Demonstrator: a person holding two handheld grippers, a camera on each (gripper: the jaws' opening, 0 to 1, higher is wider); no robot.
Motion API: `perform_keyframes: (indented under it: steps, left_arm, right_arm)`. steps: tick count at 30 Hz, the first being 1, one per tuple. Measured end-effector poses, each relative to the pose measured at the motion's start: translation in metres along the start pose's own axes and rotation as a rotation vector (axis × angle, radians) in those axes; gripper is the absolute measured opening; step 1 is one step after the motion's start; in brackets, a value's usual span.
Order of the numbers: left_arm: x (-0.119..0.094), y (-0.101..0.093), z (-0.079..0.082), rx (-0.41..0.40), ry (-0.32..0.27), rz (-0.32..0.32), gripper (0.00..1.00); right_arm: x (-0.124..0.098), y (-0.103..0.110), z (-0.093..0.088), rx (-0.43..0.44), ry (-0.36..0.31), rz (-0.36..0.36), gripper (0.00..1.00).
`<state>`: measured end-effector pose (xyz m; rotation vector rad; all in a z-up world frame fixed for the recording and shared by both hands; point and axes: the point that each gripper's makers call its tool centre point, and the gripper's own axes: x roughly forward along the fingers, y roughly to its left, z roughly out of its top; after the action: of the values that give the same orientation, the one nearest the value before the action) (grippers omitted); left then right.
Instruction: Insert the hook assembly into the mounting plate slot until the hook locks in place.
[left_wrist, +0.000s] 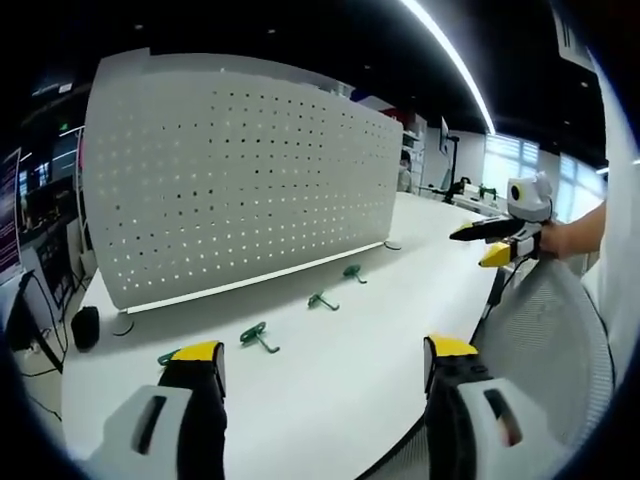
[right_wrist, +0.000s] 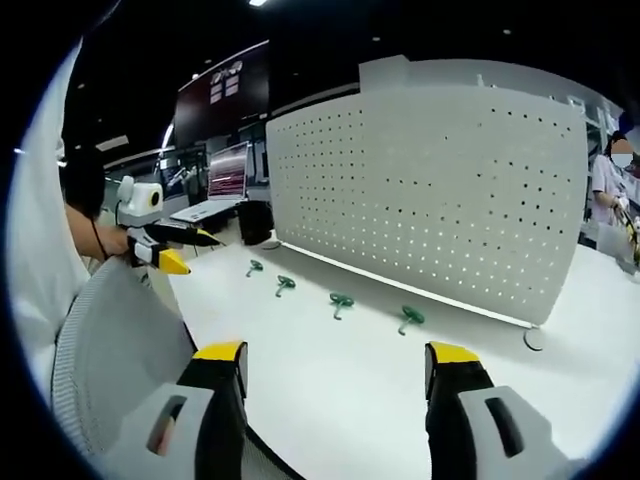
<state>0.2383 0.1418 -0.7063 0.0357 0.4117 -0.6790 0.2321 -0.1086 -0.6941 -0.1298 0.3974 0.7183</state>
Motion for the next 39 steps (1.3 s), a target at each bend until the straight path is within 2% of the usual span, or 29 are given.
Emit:
perform_keyframes:
  steps: [2, 11, 13, 25, 28, 31, 39]
  left_arm:
    - [0.001, 0.0, 0.0, 0.01, 0.008, -0.002, 0.84]
    - [0.002, 0.009, 0.001, 0.033, 0.018, 0.002, 0.84]
    - [0.002, 0.011, 0.002, 0.033, 0.018, 0.005, 0.84]
    - [0.002, 0.023, 0.004, 0.08, 0.048, 0.022, 0.83]
    - [0.001, 0.028, 0.003, 0.109, 0.078, 0.005, 0.85]
    - [-0.002, 0.035, -0.006, 0.184, 0.158, -0.04, 0.85]
    - [-0.008, 0.058, -0.012, 0.278, 0.266, -0.097, 0.83]
  right_arm:
    - [0.003, 0.003, -0.002, -0.027, 0.02, 0.019, 0.7]
    - [0.012, 0.006, 0.005, -0.049, 0.026, 0.041, 0.7]
    - [0.014, 0.007, 0.004, -0.085, 0.039, 0.046, 0.69]
    - [0.02, 0.011, -0.001, -0.107, 0.053, 0.064, 0.69]
    - [0.02, 0.011, 0.0, -0.101, 0.05, 0.066, 0.69]
    - [0.02, 0.011, 0.0, -0.095, 0.048, 0.067, 0.69]
    - [0.02, 0.012, -0.001, -0.052, 0.045, 0.079, 0.69]
